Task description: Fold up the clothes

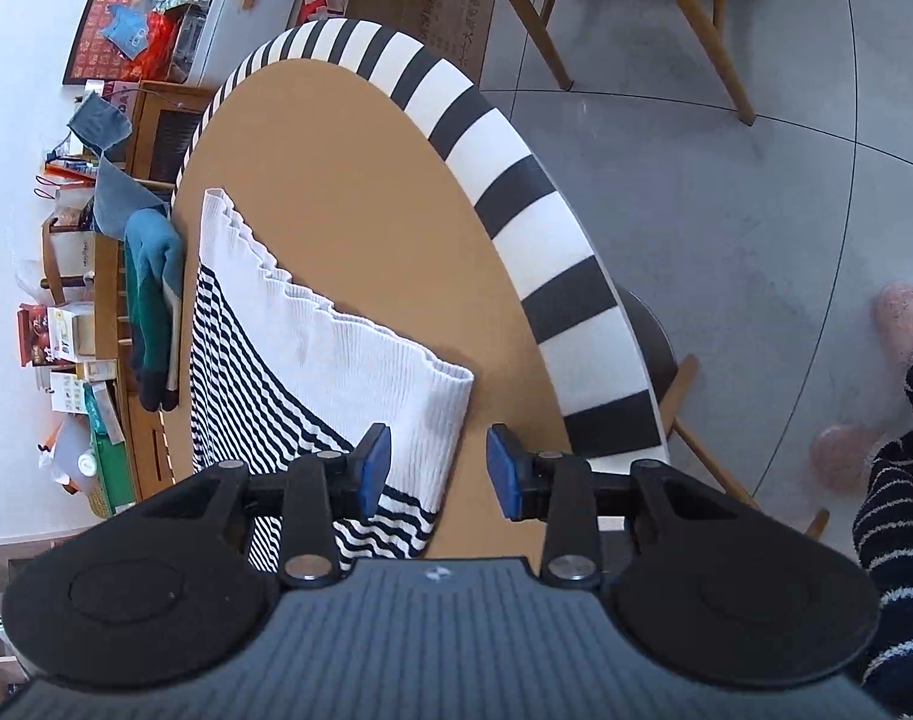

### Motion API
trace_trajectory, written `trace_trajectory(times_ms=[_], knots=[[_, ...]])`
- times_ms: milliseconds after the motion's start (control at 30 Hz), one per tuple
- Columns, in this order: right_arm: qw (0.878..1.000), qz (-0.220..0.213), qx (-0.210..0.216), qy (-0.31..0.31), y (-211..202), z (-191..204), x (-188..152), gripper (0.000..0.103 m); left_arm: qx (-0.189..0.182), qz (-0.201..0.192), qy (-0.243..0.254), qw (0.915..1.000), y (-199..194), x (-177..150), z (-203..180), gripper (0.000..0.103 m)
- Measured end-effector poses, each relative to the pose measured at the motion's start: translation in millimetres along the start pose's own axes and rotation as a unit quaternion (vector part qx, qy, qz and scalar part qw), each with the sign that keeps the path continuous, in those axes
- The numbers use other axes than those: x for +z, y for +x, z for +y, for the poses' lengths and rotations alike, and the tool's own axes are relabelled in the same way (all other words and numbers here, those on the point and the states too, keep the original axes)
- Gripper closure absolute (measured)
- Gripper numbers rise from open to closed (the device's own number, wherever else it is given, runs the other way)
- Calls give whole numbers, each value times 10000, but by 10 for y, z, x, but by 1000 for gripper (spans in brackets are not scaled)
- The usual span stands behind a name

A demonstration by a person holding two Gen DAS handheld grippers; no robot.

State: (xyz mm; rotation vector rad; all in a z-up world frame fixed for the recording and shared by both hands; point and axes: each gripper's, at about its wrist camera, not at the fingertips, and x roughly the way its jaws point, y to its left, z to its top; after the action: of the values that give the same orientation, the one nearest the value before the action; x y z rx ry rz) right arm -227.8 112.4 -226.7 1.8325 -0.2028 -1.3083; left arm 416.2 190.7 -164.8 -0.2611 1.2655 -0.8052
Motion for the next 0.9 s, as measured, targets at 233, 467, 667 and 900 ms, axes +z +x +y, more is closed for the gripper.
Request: trace_trajectory(times_ms=[233,467,667,900], knots=[[9991,-188,-69,-366,53,105,27,73,-51,92,39,9999,21,32,10,42],[9963,-412,-435,-618,57,196,5,81,58,170,392,9991,38,33,-62,41],[9908,-552,-840,-912,92,351,-84,79,101,222,560,9981,33,35,-85,41],[9801,-591,-1294,-1384,146,522,-164,81,158,241,679,9973,29,34,-108,43]])
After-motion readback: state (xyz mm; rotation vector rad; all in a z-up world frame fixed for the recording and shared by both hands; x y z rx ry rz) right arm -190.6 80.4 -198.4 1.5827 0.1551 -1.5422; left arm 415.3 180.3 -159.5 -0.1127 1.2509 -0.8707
